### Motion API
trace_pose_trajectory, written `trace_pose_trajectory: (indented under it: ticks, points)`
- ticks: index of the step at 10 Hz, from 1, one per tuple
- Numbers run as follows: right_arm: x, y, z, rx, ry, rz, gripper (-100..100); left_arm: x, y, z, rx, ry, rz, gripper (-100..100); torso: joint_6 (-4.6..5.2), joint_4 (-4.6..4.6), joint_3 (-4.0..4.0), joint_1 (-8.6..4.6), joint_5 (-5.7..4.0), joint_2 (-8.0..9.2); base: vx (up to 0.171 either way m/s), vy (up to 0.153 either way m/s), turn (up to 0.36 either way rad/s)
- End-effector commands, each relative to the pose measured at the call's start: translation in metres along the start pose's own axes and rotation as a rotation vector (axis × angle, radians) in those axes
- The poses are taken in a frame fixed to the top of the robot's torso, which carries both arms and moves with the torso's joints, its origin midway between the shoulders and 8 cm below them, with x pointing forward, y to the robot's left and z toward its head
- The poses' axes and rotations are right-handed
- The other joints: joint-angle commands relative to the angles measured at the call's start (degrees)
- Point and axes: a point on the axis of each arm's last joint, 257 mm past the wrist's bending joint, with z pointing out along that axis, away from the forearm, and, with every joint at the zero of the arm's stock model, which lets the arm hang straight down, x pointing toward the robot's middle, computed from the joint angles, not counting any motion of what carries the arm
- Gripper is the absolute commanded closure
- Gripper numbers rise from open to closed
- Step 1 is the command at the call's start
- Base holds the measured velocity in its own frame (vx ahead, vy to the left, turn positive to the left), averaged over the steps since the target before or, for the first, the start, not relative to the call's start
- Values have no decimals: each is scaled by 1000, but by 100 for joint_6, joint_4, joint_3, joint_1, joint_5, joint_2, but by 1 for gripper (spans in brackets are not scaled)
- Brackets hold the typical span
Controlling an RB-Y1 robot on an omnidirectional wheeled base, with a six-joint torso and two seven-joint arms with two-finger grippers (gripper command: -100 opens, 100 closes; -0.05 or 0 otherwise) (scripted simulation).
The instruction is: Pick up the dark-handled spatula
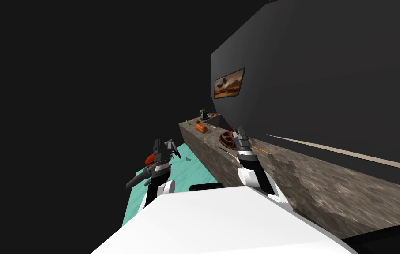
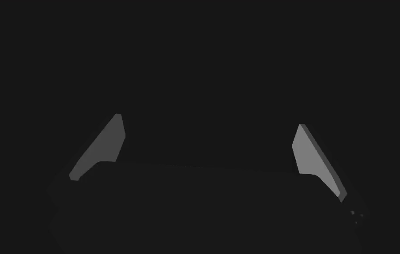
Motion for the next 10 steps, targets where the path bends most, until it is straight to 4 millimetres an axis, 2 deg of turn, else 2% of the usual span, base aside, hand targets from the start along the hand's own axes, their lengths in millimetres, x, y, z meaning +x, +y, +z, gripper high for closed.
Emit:
trace_pose_trajectory:
  ticks: [1,4,7,8,10]
  points:
    - [1,-4,-2,6,24,-17,-100,0,0,0,0,0,0,0,0,0,0,0,0,0,2,-2,22]
    - [2,-18,-8,34,90,-67,-100,0,0,0,0,0,0,0,0,0,-1,-5,-1,-1,4,-5,41]
    - [-1,-41,-20,83,162,-129,-100,0,0,0,0,0,0,0,0,0,0,-4,-1,0,-1,-2,68]
    - [0,-41,-20,81,174,-136,-100,0,0,0,0,0,0,0,0,0,1,-3,-1,2,-5,3,22]
    - [-5,-59,-31,122,226,-181,-100,0,0,0,0,0,0,0,0,1,2,0,0,3,-8,12,72]
